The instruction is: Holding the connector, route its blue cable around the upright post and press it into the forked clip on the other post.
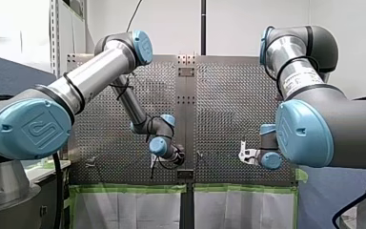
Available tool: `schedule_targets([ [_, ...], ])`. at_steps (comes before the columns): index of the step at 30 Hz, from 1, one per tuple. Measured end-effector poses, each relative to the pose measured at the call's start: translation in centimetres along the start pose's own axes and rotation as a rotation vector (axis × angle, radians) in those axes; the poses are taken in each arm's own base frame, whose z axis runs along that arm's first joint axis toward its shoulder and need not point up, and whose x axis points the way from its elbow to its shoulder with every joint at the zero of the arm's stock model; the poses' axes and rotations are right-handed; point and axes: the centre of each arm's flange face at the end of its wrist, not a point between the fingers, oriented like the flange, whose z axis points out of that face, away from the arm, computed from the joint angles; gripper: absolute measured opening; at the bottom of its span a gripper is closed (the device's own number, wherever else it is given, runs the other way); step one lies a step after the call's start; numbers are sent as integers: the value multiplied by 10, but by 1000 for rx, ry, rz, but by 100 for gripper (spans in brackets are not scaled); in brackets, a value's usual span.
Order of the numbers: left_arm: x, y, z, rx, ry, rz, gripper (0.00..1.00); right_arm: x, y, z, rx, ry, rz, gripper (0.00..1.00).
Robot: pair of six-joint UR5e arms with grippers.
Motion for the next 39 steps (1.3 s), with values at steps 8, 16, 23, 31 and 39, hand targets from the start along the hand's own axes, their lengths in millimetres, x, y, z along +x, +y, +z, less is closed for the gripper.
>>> schedule_targets([
  [8, 9, -24, -8, 91, 30, 37, 100, -1, 0, 0, 0, -4, 1, 0],
  [16, -2, -43, -13, 160, 7, 48, 100, -4, 0, -1, 0, -10, 1, 0],
  [23, -1, -50, -16, 170, 10, 52, 100, -6, 0, -1, 0, -12, 2, 0],
  [31, 0, -58, -17, 183, 3, 56, 100, -7, 0, -1, 1, -12, 2, 0],
  [39, 0, -64, -17, 192, -17, 60, 100, -7, 0, -1, 1, -11, 1, 0],
])
